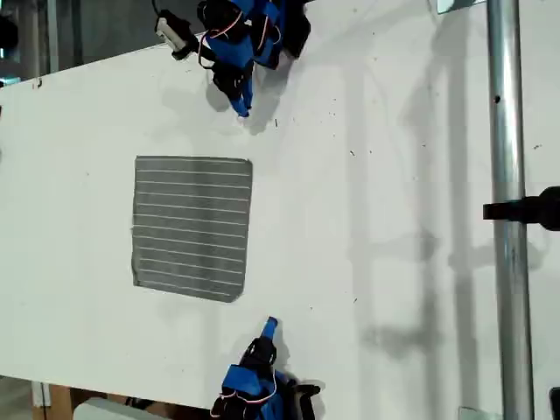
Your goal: Grasp corners of a towel and fold twice.
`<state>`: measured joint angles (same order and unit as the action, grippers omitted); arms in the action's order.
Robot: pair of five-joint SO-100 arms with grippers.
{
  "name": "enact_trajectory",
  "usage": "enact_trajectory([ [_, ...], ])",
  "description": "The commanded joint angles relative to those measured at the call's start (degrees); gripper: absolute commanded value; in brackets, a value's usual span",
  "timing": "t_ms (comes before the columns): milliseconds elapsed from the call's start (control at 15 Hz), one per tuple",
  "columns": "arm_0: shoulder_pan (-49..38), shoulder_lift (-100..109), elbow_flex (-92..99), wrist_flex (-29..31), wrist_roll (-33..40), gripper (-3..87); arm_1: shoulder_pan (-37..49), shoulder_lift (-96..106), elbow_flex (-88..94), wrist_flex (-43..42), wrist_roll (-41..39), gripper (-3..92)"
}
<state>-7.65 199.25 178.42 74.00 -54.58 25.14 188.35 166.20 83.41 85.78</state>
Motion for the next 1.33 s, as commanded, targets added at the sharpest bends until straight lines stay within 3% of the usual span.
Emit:
enact_trajectory([
  [0,-16.1,0.1,0.4,0.1,-26.1,-1.4,-1.7,0.1,-0.8,0.4,-1.5,-0.3],
  [1133,-15.4,0.1,0.4,0.1,-26.4,-1.4,-2.8,0.1,-0.8,0.3,-1.6,-0.3],
  [1267,-13.4,0.1,0.3,-1.3,-26.7,-1.5,-5.4,0.1,-1.3,-3.1,-4.3,-0.3],
])
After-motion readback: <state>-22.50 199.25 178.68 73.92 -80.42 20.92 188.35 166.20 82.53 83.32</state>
